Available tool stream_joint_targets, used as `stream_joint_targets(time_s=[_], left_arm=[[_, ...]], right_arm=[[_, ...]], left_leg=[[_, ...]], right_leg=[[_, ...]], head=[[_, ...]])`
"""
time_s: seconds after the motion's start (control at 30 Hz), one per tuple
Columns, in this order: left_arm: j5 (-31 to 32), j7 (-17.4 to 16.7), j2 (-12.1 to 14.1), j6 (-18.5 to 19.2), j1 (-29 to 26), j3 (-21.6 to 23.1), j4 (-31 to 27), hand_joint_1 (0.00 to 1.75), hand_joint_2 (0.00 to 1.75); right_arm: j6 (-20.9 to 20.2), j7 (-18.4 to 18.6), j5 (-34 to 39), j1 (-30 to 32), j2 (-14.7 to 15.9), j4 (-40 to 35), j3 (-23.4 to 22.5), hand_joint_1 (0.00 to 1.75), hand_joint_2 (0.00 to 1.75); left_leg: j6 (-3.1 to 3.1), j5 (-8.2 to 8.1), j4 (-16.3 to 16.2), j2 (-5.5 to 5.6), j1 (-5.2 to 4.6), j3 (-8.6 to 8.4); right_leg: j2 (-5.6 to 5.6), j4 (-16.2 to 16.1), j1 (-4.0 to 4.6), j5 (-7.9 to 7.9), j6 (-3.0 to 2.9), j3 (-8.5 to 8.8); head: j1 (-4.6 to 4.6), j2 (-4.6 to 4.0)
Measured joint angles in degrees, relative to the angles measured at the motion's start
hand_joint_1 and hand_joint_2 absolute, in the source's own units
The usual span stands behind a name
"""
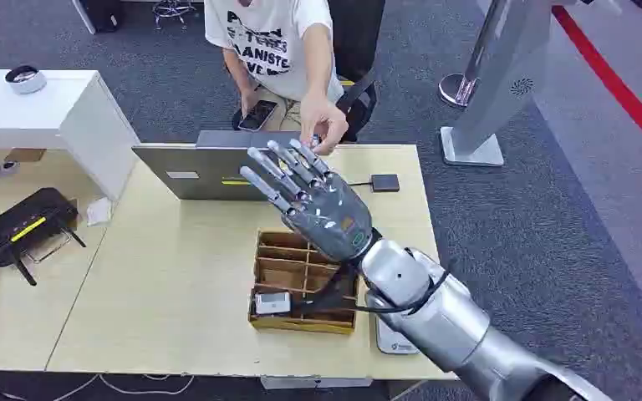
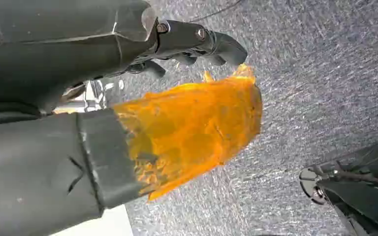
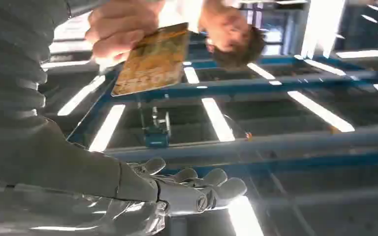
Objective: Pass the card to the sensor for recognition and then transmit it.
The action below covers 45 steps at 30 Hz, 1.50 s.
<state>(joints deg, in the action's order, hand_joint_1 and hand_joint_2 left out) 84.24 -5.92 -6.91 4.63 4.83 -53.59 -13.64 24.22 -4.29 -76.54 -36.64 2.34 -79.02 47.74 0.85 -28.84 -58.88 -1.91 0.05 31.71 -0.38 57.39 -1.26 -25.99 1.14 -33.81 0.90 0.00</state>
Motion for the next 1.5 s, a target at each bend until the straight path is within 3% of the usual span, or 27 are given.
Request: stream_joint_targets(time_s=[0.17, 0.43, 0.47, 0.5, 1.5], left_arm=[[0.2, 0.0, 0.2, 0.1, 0.3, 0.7, 0.0, 0.00, 0.00], [0.3, 0.0, 0.3, 0.1, 0.4, 0.8, 0.0, 0.00, 0.00], [0.3, 0.0, 0.3, 0.1, 0.4, 0.8, 0.0, 0.00, 0.00], [0.3, 0.0, 0.4, 0.1, 0.4, 0.8, 0.0, 0.00, 0.00], [0.2, -0.2, 0.5, 0.2, 0.3, 1.2, 0.0, 0.00, 0.00]], right_arm=[[-0.8, 0.6, -0.9, -4.4, 0.4, 5.6, 0.0, 0.00, 1.75], [-1.4, 1.8, -1.1, -6.3, 0.5, 9.3, -0.2, 0.00, 1.75], [-1.4, 2.0, -1.1, -6.6, 0.5, 9.8, -0.3, 1.17, 1.75], [-1.4, 2.2, -1.1, -7.0, 0.5, 10.4, -0.6, 1.75, 1.75], [-1.0, 2.3, -0.2, -6.8, 0.5, 15.9, -3.4, 1.75, 1.75]], left_leg=[[-0.02, 0.01, 0.0, 0.01, 0.00, 0.01], [-0.02, 0.00, 0.0, 0.01, 0.00, 0.03], [-0.02, 0.01, 0.0, 0.02, 0.00, 0.03], [-0.02, 0.01, 0.0, 0.02, 0.00, 0.03], [-0.02, 0.01, 0.0, 0.02, 0.00, 0.05]], right_leg=[[0.00, 0.0, 0.00, 0.00, 0.00, -0.01], [0.00, 0.0, 0.00, -0.01, 0.00, -0.04], [0.00, 0.0, 0.00, -0.01, 0.01, -0.04], [-0.01, 0.0, 0.00, 0.00, 0.01, -0.04], [-0.01, 0.0, 0.00, 0.00, 0.01, -0.05]], head=[[0.00, 0.00], [0.00, 0.00], [0.02, 0.00], [0.02, 0.00], [0.02, 0.00]])
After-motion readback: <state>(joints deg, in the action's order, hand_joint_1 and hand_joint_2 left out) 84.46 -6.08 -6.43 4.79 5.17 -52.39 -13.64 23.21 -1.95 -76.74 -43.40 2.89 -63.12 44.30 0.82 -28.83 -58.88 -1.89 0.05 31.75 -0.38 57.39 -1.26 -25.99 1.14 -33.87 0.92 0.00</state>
